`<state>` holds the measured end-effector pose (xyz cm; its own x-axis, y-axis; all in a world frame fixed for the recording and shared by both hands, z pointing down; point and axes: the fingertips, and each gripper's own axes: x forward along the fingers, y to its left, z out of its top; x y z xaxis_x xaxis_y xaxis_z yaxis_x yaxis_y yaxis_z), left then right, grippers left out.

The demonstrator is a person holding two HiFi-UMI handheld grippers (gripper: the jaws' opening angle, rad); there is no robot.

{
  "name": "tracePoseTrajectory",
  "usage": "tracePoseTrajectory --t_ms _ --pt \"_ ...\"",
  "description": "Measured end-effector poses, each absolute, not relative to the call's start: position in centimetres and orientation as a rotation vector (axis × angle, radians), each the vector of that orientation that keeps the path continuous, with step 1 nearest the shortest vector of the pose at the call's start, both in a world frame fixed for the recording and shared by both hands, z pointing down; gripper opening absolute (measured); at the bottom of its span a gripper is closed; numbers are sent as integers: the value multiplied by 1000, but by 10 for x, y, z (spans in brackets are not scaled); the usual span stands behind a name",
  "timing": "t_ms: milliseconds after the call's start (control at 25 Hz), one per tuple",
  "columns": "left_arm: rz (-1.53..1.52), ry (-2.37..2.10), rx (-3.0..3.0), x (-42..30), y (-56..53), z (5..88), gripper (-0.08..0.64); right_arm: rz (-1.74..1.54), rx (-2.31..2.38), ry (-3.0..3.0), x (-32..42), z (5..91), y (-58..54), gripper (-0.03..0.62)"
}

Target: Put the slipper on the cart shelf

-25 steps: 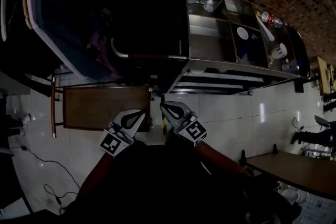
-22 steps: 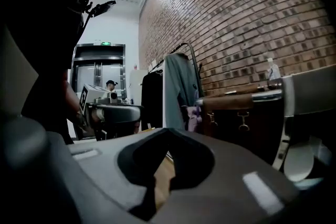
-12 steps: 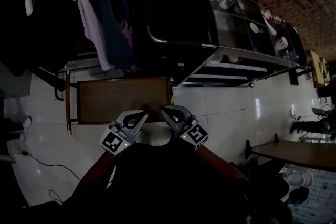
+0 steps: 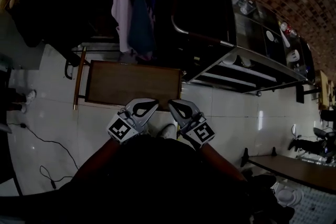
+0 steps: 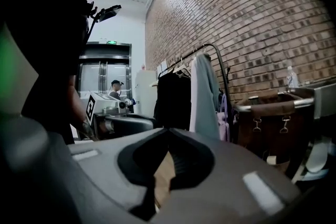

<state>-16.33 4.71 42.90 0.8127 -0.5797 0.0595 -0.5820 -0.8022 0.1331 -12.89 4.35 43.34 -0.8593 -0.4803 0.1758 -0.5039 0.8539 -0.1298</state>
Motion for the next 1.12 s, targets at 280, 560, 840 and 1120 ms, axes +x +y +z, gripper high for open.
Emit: tracePoseTrajectory --t_ms 280,560,840,1120 --pt "49 -929 2860 -148 58 433 0 254 768 -2929 -121 431 51 2" --pt "35 -928 2874 -147 57 433 0 258 775 -2939 -119 436 54 2" --pt "44 -934 2866 -150 54 435 0 247 787 -2948 -122 433 49 1" --pt "58 -917 2857 -140 56 441 0 260 761 -2950 -119 435 49 0"
